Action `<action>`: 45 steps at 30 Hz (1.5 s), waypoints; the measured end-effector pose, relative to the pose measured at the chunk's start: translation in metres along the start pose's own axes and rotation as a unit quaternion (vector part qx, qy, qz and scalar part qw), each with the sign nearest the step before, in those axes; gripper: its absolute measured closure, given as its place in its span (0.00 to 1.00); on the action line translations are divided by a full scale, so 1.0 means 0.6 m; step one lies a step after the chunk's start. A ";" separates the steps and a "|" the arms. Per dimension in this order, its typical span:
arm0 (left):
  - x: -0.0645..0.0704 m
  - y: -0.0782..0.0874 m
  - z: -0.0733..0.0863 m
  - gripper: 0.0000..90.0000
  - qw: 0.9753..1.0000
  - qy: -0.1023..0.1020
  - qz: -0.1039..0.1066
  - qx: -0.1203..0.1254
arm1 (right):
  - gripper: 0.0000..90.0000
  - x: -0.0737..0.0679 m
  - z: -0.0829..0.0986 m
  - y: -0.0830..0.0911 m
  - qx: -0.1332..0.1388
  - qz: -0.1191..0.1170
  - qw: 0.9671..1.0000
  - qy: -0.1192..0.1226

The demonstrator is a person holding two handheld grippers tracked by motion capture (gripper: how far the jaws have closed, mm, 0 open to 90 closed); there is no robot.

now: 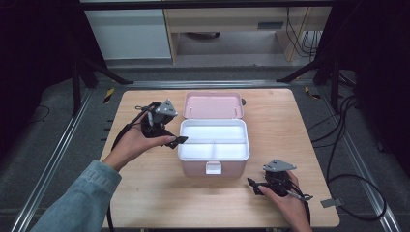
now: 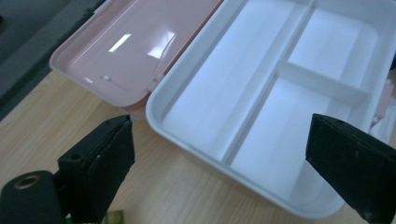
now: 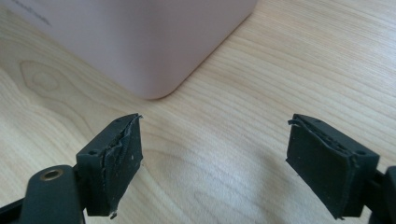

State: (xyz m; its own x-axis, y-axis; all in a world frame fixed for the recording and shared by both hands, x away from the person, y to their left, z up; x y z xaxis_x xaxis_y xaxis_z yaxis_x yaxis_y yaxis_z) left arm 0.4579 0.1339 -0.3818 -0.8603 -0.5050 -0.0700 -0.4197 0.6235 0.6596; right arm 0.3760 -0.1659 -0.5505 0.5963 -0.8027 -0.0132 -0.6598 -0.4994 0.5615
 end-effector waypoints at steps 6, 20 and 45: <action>-0.004 -0.032 -0.033 0.10 0.999 -0.031 0.018 -0.018 | 0.23 0.006 -0.008 -0.008 0.003 0.004 1.000 -0.002; 0.013 -0.085 -0.067 0.18 0.991 -0.097 0.049 -0.078 | 0.28 0.007 -0.007 -0.003 -0.004 0.015 1.000 0.009; 0.061 -0.142 -0.045 0.64 0.968 -0.163 0.111 -0.155 | 0.38 0.015 -0.007 0.005 0.004 0.018 1.000 0.005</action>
State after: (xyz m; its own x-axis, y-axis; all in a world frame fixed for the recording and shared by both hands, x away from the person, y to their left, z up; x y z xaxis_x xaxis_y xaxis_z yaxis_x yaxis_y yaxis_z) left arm 0.4702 0.0463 -0.4202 -0.9862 -0.1320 -0.0996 -0.1499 0.4598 0.8753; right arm 0.3814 -0.1731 -0.5456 0.5761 -0.8172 0.0160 -0.6855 -0.4724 0.5541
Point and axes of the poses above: each handheld gripper's, and its own axes: y roughly backward along the jaws, z roughly out of its underside, x roughly to its right, the point moved 7 cm from there along -y, roughly forward along the jaws, and after that the axes turned 7 degrees about x, right-handed, at the moved point
